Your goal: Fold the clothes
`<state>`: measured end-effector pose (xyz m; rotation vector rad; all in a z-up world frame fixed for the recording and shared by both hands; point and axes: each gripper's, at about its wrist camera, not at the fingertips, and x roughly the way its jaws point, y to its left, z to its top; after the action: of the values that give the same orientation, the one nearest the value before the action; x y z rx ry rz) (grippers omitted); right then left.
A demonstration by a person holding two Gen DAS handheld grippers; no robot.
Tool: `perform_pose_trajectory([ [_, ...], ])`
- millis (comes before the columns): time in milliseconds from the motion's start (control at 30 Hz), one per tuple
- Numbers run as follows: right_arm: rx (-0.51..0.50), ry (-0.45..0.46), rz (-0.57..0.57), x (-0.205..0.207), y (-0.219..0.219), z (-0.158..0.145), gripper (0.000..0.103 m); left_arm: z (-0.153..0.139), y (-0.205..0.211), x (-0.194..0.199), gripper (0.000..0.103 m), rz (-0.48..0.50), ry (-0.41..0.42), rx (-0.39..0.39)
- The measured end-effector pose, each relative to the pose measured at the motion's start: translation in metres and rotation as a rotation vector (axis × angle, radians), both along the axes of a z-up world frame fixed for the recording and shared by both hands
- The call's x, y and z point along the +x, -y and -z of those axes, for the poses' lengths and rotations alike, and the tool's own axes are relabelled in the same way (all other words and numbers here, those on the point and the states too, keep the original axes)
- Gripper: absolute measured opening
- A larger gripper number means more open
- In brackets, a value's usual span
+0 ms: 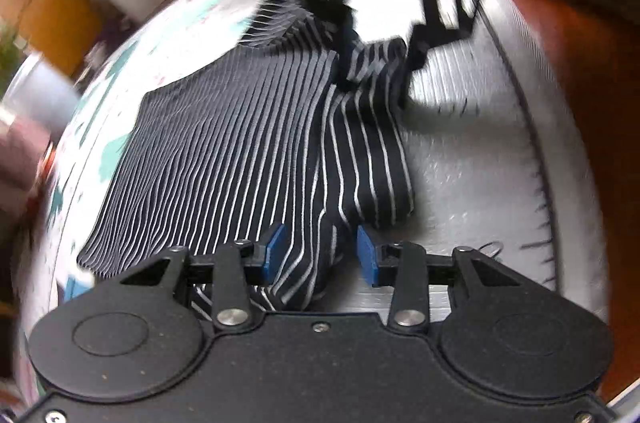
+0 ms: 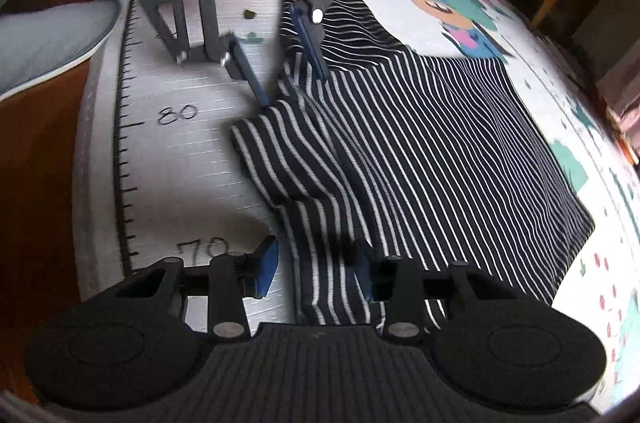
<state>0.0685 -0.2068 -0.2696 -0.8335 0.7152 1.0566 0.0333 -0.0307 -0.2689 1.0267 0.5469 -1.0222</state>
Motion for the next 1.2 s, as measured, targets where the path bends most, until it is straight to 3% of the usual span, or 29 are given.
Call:
perform_pose_trajectory([
  [100,0.023,-0.137,0.037,0.021,0.002,-0.003,0.038,-0.002,0.001,0.003,0.01,0.014,-0.067,0.012],
  [167,0.027,-0.236,0.037,0.034,0.003,-0.006,0.037,-0.004,0.002,0.005,0.009,0.023,-0.111,0.019],
  [300,-0.003,-0.376,-0.034,0.039,0.003,-0.01,0.036,-0.007,0.004,0.009,0.009,0.041,-0.2,0.035],
  [367,-0.027,-0.351,-0.058,0.032,0.002,-0.011,0.036,-0.009,0.004,0.012,0.01,0.044,-0.245,0.04],
  [400,-0.027,-0.357,-0.049,0.031,0.005,-0.014,0.036,-0.012,0.002,0.013,0.022,0.024,-0.27,0.034],
  [433,-0.017,-0.384,-0.046,0.032,0.007,-0.019,0.036,-0.016,-0.002,0.016,0.028,-0.003,-0.303,0.018],
  [500,0.022,-0.414,-0.027,0.037,0.009,-0.028,0.036,-0.029,-0.023,0.027,0.034,-0.123,-0.394,-0.068],
  [533,0.05,-0.42,-0.011,0.039,0.009,-0.034,0.036,-0.032,-0.045,0.041,0.034,-0.26,-0.385,-0.123],
  [633,0.139,-0.415,0.037,0.043,0.008,-0.045,0.036,-0.041,-0.113,0.08,0.034,-0.679,-0.341,-0.286],
  [767,0.149,-0.339,0.059,0.039,-0.006,-0.036,0.036,-0.03,-0.239,0.109,0.034,-1.337,-0.188,-0.451],
  [833,0.142,-0.311,0.059,0.036,-0.012,-0.03,0.036,-0.021,-0.278,0.112,0.034,-1.51,-0.182,-0.502],
  [967,0.151,-0.304,0.059,0.029,-0.017,-0.023,0.036,-0.003,-0.32,0.118,0.034,-1.713,-0.257,-0.665],
  [1067,0.158,-0.292,0.04,0.023,-0.027,-0.017,0.036,0.003,-0.319,0.119,0.033,-1.728,-0.241,-0.734],
  [1100,0.163,-0.281,0.027,0.021,-0.031,-0.014,0.036,0.002,-0.318,0.119,0.013,-1.721,-0.244,-0.754],
  [1133,0.168,-0.27,0.014,0.019,-0.036,-0.012,0.036,0.002,-0.318,0.119,0.005,-1.714,-0.249,-0.778],
  [1200,0.155,-0.263,-0.021,0.015,-0.044,-0.008,0.036,-0.006,-0.313,0.115,0.004,-1.708,-0.227,-0.788],
])
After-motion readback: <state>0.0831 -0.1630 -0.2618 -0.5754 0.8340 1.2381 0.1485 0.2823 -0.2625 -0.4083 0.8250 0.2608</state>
